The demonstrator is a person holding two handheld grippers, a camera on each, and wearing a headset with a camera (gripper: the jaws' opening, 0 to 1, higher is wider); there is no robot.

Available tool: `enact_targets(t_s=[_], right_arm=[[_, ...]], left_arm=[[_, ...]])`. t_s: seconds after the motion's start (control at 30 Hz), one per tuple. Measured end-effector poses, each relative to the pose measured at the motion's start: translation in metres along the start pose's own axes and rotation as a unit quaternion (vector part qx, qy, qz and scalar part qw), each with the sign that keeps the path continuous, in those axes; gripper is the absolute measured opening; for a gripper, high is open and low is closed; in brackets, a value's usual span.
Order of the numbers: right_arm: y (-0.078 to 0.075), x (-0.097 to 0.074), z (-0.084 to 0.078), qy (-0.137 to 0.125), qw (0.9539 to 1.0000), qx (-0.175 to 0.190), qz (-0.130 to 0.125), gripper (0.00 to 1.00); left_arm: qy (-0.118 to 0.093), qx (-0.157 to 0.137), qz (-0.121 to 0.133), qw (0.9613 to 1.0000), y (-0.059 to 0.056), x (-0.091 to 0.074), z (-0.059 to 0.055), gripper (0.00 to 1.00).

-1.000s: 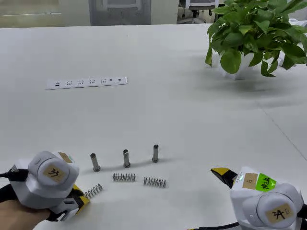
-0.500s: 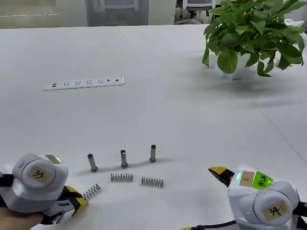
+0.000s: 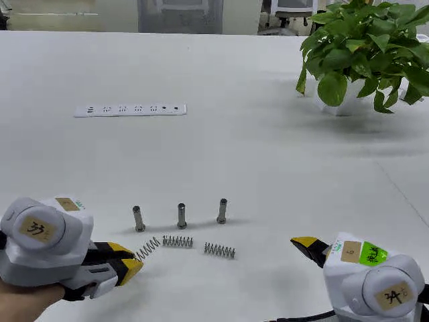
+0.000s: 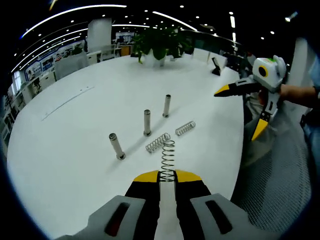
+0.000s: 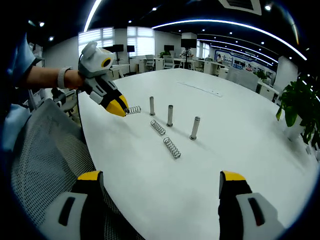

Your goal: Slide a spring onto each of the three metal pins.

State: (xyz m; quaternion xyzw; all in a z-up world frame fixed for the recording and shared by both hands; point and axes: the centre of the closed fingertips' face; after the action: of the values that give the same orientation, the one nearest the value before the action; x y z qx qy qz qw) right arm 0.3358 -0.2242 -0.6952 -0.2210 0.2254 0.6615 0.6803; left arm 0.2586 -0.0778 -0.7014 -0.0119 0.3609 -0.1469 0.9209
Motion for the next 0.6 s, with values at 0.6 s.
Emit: enact_targets(t_s=[0.6], right_arm=[[0.023,0.0,0.047,-0.023,0.9964,-0.011,0.081,0.75]], left_arm=[[-0.009,0.148,-0.117,0.982,-0.058,-0.001,0.016,0.1]])
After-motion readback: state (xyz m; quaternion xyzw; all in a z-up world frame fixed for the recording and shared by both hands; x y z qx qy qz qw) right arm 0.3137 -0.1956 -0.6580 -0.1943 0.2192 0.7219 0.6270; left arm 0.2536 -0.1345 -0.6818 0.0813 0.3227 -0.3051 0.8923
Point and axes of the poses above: the centre of the closed fingertips' face, and the gripper's own axes: x roughly forward along the fingers, y roughly to its left, z roughly out of its top, and after that the axes turned 1 degree about -z, right-handed
